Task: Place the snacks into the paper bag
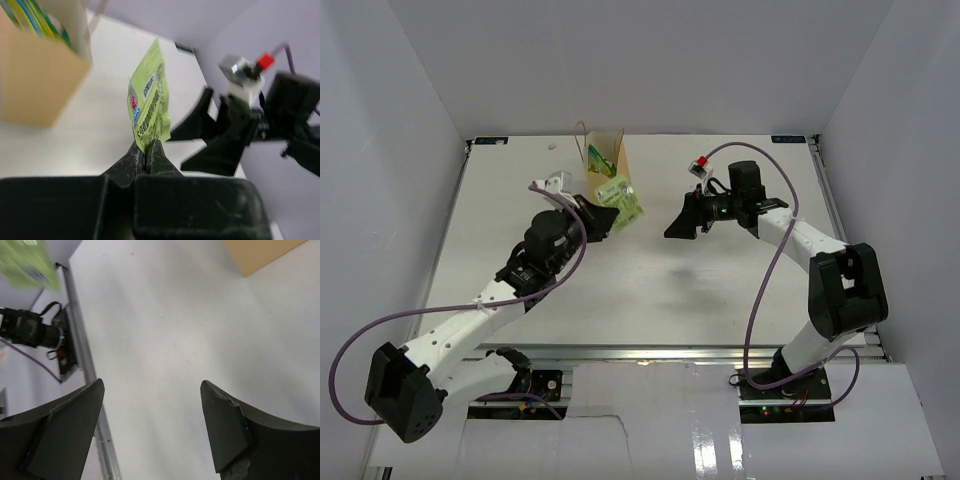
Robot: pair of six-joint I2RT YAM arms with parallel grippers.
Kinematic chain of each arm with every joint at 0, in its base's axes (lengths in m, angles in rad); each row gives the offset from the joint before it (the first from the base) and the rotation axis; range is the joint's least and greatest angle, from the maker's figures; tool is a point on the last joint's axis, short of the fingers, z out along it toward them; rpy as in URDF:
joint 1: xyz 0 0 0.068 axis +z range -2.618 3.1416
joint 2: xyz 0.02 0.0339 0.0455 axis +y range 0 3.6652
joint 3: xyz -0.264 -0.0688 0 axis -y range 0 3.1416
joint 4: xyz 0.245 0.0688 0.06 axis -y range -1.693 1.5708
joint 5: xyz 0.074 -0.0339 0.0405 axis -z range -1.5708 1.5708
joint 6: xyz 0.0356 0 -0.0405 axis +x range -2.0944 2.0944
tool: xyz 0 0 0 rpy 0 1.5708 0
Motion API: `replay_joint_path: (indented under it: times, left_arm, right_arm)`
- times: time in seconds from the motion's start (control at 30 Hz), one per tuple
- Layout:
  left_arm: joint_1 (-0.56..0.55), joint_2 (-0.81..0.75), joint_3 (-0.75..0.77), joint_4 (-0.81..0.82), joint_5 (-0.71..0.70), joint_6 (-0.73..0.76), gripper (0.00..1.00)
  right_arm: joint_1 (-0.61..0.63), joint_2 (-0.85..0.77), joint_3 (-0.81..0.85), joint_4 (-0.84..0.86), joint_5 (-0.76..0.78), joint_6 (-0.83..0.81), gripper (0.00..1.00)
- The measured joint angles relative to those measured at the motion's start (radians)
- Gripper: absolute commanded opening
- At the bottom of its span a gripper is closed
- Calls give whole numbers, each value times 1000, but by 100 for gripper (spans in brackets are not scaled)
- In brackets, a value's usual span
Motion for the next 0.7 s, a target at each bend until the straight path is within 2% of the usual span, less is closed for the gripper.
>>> replay_joint_path:
  times: [0.13,0.27,0.43,0.7]
  left_arm:
    - [13,4,212,-77,-173,212,0]
    - [91,117,440,-142,-233,355,0]
    - [178,298,585,-174,-249,426,0]
    - [185,583,748,-253,-211,470,0]
  right_arm:
    - [-64,-50,13,-80,61,-154,84]
    - [-97,-67,13,-137,99,-235,84]
    - [-97,-90,4,-158,121,-266,84]
    - [-115,-126,-8,-176,142,-278,84]
